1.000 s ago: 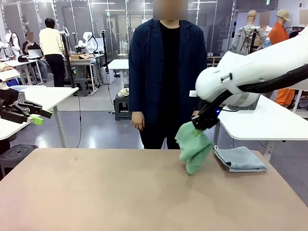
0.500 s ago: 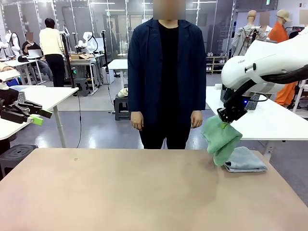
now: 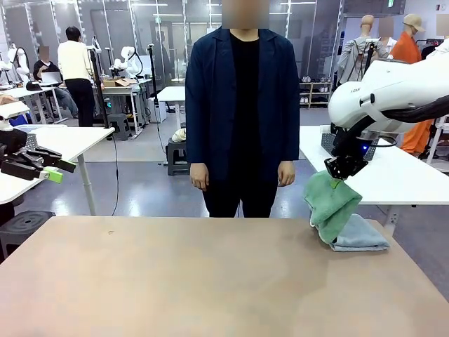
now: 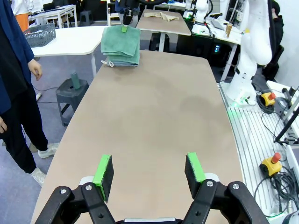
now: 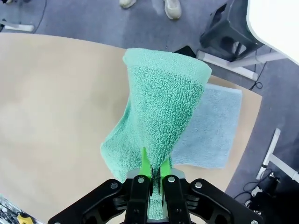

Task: Fold the towels and place them in the basket.
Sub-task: Stack the folded Towel with hook on the right side of the table.

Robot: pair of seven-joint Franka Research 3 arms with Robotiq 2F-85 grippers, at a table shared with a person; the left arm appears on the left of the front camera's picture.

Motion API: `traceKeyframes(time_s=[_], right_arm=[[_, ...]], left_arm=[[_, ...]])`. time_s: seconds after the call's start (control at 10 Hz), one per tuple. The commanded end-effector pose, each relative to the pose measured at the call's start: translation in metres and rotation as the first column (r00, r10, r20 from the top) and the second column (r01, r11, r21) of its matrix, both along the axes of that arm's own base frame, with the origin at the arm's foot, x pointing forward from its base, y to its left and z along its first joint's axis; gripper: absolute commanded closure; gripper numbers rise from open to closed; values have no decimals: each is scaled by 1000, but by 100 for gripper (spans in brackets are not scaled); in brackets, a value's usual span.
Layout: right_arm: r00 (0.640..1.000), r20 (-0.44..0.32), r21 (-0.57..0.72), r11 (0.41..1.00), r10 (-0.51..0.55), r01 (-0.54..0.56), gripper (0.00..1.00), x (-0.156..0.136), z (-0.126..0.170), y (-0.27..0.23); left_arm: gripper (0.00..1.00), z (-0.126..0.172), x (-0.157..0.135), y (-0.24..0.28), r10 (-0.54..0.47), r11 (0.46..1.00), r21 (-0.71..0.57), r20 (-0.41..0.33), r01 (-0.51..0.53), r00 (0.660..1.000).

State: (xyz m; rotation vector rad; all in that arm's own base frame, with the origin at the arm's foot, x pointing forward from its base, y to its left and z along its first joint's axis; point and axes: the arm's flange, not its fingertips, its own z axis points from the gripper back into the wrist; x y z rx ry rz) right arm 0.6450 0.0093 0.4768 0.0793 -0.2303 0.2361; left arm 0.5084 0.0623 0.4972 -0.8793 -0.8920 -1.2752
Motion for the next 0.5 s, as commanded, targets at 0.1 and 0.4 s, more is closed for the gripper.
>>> traceKeyframes(time_s=[0.1, 0.4], right_arm=[[1000, 1, 10, 1000, 0, 0, 92, -3, 1, 4], [1000, 1, 10, 1000, 0, 0, 92, -3, 1, 4]], left_arm=[[21, 1, -1, -1, -4, 1000, -4, 1, 4, 1000], [21, 1, -1, -1, -4, 1000, -4, 1, 4, 1000]])
